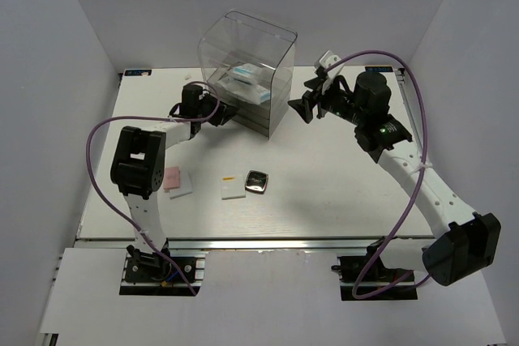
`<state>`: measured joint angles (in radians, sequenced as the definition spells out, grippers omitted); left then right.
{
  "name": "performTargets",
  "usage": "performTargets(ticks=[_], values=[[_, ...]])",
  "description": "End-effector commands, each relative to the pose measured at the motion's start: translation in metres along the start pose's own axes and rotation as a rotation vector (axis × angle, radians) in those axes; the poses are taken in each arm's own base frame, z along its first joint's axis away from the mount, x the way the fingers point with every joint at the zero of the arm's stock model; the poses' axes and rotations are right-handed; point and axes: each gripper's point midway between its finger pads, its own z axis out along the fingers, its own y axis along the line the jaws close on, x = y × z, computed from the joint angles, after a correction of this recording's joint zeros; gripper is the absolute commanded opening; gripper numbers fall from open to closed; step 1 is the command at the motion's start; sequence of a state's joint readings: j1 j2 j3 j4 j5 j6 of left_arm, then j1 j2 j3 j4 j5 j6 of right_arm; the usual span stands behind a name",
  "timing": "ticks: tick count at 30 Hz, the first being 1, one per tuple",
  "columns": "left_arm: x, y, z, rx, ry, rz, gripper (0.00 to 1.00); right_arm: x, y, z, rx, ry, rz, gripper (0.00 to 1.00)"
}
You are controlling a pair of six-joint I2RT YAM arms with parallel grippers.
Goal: Organize the makeup
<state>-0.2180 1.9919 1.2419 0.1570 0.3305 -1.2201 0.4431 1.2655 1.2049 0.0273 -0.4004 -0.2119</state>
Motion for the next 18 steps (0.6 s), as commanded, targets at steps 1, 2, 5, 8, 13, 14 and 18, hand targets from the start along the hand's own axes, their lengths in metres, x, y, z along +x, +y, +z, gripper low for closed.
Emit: performTargets(ticks=[1, 2, 5, 8, 13, 14, 18], values=[[-0.005, -0.031, -0.007, 0.078, -0.017, 0.026, 0.31, -0.016, 0.0, -0.011, 0.005, -0.045, -0.014, 0.74], [-0.005, -0.029, -0.009, 0.074, -0.022, 0.029, 0.3, -0.011, 0.0, -0.012, 0.005, -0.034, -0.018, 0.74], [-0.003, -0.027, -0.019, 0.067, -0.029, 0.051, 0.3, -0.004, 0.001, -0.015, 0.003, -0.017, -0.025, 0.75], [-0.001, -0.027, -0.03, 0.067, -0.044, 0.071, 0.3, 0.003, 0.003, -0.021, 0.005, -0.009, -0.027, 0.78], [0.005, -0.019, -0.042, 0.064, -0.049, 0.089, 0.42, 0.016, 0.014, -0.024, -0.059, 0.02, -0.017, 0.77], [0.006, -0.019, -0.045, 0.068, -0.052, 0.09, 0.44, 0.021, 0.016, -0.025, -0.071, 0.038, -0.002, 0.75], [0.011, -0.008, -0.045, 0.069, -0.04, 0.069, 0.57, 0.042, 0.024, -0.028, -0.141, 0.083, 0.108, 0.31]])
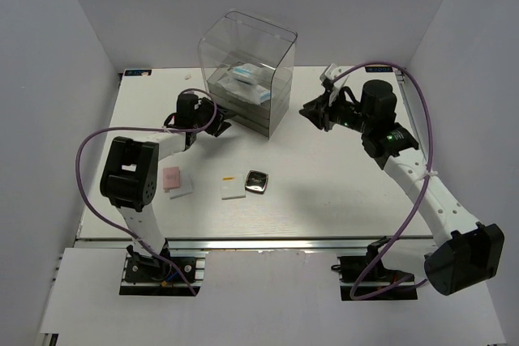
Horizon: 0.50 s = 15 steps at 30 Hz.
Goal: Organize the makeup
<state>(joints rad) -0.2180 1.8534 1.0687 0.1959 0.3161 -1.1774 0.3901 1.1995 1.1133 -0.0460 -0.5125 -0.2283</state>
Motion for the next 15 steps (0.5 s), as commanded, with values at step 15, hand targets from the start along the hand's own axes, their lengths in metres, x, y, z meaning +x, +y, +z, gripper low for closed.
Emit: performTargets(ticks=[15], values=[[-0.015, -0.012, 0.032, 0.09, -0.034, -0.07, 0.46, 0.049, -0.001, -0.012, -0.057, 0.062, 0.164, 0.16]])
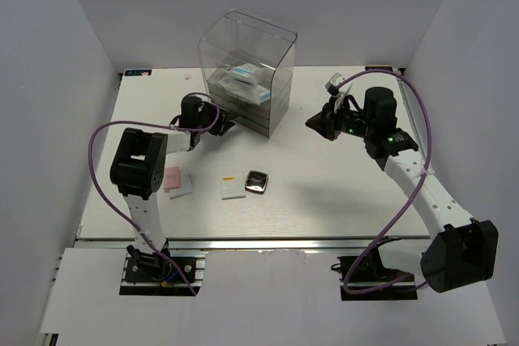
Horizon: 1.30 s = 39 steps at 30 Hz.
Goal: Organize the makeup
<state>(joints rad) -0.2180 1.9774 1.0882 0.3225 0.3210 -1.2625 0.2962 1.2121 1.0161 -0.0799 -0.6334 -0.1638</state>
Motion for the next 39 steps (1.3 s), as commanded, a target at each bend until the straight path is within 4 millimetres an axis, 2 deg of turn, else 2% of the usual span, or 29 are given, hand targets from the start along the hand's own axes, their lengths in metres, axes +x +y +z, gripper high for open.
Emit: performTargets(ticks=[1, 15, 22, 26, 32, 33, 39], values=[[-0.01, -0.026, 0.004, 0.07, -0.03, 0.006, 0.45, -0.006, -0.002, -0.003, -0.008, -0.031, -0.007, 0.16], [-0.017, -0.012, 0.018, 0.082, -0.075, -0.034, 0.4, 0.002, -0.006, -0.001, -0.015, -0.022, 0.012, 0.16], [-0.022, -0.012, 0.024, 0.085, -0.096, -0.042, 0.31, 0.005, -0.006, -0.001, -0.014, -0.02, 0.021, 0.16], [-0.02, -0.007, 0.024, 0.084, -0.093, -0.039, 0.23, 0.006, -0.007, -0.002, -0.008, -0.021, 0.022, 0.16], [-0.017, -0.004, 0.017, 0.097, -0.097, -0.045, 0.15, 0.009, -0.006, -0.001, -0.013, -0.018, 0.031, 0.16], [-0.016, -0.002, 0.016, 0.095, -0.099, -0.045, 0.09, 0.009, -0.007, -0.002, -0.012, -0.018, 0.031, 0.16], [-0.013, -0.004, 0.005, 0.111, -0.097, -0.035, 0.05, 0.01, -0.007, -0.002, -0.012, -0.016, 0.035, 0.16]])
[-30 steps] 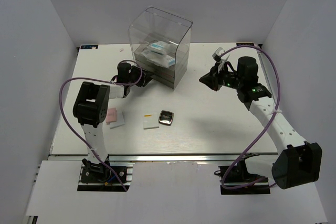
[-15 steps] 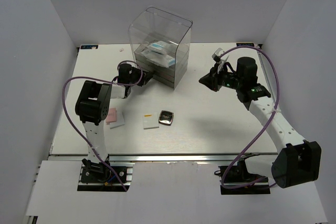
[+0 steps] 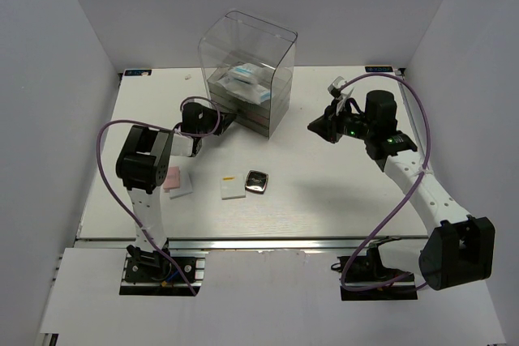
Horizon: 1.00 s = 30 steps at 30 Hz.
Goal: Organize the makeup
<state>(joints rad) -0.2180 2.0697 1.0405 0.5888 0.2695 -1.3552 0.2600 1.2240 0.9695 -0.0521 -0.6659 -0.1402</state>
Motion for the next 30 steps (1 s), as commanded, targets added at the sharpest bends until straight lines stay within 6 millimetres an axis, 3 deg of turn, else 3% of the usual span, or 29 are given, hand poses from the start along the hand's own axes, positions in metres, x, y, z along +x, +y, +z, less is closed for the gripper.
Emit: performTargets(ticks=[1, 7, 16, 26, 28, 30], values=[[0.003, -0.004, -0.014, -0.005, -0.007, 0.032, 0.05, -0.008, 0.0, -0.001, -0.011, -0.03, -0.018, 0.16], [0.005, -0.003, -0.037, 0.001, -0.006, 0.056, 0.04, -0.002, 0.002, -0.001, -0.015, -0.02, -0.003, 0.16], [0.023, 0.019, -0.078, -0.032, 0.008, 0.068, 0.03, 0.016, 0.006, -0.002, -0.032, 0.02, 0.001, 0.22], [0.018, 0.024, -0.105, -0.06, -0.038, 0.081, 0.06, 0.03, 0.011, -0.003, -0.056, 0.05, 0.001, 0.28], [0.015, 0.023, -0.107, -0.065, -0.046, 0.084, 0.09, 0.032, 0.013, -0.002, -0.071, 0.054, 0.003, 0.32], [0.012, 0.02, -0.107, -0.066, -0.051, 0.09, 0.26, 0.037, 0.017, -0.001, -0.096, 0.071, 0.01, 0.38]])
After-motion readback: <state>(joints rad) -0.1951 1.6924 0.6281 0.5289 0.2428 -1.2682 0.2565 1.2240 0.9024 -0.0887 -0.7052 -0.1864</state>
